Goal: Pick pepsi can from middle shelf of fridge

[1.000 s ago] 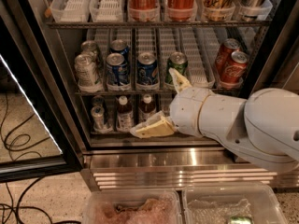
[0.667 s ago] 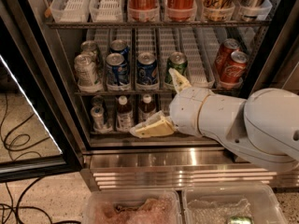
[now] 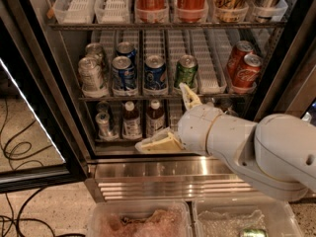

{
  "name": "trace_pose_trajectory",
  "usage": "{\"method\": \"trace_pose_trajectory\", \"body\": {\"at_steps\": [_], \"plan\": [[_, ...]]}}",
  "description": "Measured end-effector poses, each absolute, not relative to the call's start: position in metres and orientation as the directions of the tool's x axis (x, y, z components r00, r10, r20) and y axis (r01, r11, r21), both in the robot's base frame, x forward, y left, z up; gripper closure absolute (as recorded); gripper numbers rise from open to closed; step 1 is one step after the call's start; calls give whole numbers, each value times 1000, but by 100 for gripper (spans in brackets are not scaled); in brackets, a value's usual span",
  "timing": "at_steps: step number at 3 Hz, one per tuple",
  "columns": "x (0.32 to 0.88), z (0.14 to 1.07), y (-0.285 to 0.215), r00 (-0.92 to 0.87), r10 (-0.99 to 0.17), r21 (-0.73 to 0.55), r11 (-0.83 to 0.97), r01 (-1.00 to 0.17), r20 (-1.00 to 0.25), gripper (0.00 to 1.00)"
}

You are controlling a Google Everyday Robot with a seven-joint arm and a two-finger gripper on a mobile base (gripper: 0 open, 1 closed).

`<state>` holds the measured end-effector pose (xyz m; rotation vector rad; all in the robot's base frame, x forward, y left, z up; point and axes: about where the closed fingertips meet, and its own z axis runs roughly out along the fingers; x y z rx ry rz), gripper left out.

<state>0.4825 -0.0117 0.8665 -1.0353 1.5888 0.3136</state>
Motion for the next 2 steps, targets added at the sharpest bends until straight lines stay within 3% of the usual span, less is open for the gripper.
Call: {"method": "trace_pose_trajectory", "body": {"at_steps": [1, 2], "plan": [[476, 833, -25, 10, -385, -278, 648, -709, -923, 0], [470, 841, -25, 62, -390, -322, 647, -691, -919, 0]]}}
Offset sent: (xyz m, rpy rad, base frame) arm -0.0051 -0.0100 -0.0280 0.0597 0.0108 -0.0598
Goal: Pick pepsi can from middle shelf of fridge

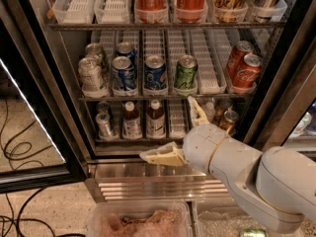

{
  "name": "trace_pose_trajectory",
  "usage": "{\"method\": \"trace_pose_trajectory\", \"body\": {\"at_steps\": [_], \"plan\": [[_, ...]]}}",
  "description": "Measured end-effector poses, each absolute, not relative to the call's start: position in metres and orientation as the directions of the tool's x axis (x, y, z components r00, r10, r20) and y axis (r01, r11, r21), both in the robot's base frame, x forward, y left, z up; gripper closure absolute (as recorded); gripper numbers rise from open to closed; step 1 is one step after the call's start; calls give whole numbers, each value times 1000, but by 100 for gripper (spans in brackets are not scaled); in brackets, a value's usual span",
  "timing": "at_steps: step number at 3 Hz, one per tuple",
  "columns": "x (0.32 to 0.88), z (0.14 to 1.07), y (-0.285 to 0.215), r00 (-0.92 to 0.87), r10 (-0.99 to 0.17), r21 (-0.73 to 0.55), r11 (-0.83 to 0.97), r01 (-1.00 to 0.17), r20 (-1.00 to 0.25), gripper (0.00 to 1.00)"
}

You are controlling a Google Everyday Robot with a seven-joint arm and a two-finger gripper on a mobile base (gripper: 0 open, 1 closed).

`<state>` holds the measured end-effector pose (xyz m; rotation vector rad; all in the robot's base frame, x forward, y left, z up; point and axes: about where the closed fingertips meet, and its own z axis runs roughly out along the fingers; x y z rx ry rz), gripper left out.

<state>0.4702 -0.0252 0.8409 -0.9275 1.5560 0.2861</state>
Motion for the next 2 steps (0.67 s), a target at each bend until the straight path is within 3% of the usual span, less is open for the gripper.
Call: {"method": "trace_pose_trajectory", "body": {"at_steps": [2], "plan": [[468, 836, -19, 62, -371, -309, 658, -686, -927, 0]]}}
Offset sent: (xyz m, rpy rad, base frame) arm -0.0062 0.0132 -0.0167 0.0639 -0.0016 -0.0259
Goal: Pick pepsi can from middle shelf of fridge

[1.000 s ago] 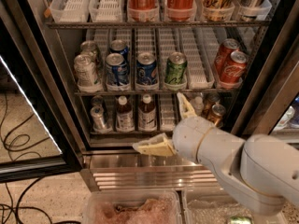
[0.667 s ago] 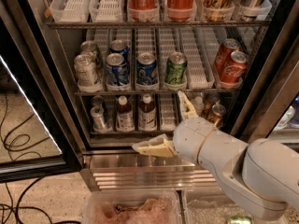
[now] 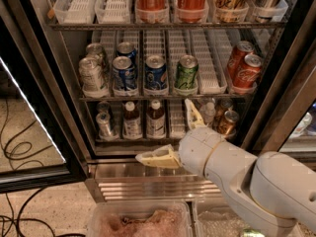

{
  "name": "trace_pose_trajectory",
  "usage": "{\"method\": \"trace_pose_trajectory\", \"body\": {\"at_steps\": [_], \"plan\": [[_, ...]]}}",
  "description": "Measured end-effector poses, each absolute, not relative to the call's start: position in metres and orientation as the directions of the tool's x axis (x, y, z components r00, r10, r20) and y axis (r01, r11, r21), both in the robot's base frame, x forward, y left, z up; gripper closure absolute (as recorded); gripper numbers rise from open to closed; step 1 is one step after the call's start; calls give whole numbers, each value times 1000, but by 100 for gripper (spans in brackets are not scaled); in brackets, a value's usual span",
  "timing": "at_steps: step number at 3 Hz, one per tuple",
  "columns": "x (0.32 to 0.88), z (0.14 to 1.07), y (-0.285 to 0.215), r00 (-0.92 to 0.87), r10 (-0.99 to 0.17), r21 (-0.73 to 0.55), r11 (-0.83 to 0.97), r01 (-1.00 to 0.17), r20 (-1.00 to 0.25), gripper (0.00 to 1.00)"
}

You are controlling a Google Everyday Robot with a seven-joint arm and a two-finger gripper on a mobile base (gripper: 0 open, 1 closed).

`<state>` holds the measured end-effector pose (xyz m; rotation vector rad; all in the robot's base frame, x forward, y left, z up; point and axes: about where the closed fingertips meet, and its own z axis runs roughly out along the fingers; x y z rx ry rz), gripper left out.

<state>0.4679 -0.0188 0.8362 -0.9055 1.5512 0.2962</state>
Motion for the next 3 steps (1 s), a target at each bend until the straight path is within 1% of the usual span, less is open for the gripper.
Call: {"method": "trace_pose_trajectory", "body": {"at_steps": [1, 2, 3], "plan": [[453, 801, -36, 37, -346, -299, 747, -594, -938, 0], [444, 809, -8, 86, -313, -303, 761, -573, -946, 0], [448, 820, -9, 99, -287, -293, 787, -542, -953, 0]]}}
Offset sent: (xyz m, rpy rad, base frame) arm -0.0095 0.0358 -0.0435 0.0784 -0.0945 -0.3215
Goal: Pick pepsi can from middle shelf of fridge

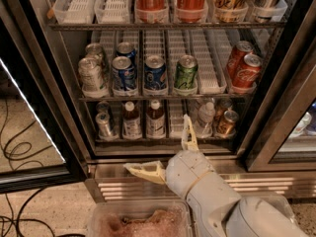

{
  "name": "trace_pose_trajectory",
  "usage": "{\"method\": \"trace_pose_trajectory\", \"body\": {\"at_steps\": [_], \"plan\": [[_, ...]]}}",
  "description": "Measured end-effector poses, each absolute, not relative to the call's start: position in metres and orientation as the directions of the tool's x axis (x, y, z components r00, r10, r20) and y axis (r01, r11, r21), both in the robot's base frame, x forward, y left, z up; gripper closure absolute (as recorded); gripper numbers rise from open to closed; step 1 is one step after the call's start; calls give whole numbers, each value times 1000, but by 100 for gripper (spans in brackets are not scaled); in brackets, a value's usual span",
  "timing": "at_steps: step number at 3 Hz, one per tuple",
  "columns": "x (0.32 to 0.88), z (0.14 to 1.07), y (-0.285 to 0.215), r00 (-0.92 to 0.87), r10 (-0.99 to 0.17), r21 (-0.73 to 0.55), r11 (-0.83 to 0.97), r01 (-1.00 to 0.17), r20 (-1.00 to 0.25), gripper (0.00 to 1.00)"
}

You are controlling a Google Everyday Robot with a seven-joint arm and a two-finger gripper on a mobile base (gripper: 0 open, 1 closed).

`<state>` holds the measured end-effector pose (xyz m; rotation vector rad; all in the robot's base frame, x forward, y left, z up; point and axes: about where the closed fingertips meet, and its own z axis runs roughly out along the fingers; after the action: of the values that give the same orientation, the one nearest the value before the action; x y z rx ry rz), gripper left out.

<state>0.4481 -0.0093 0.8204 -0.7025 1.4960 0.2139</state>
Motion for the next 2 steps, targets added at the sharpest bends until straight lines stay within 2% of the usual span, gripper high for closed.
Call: {"method": "trace_pose_trajectory", "body": {"at_steps": [2], "plan": [[434, 790, 22, 66, -259, -255, 816, -519, -964, 0]]}}
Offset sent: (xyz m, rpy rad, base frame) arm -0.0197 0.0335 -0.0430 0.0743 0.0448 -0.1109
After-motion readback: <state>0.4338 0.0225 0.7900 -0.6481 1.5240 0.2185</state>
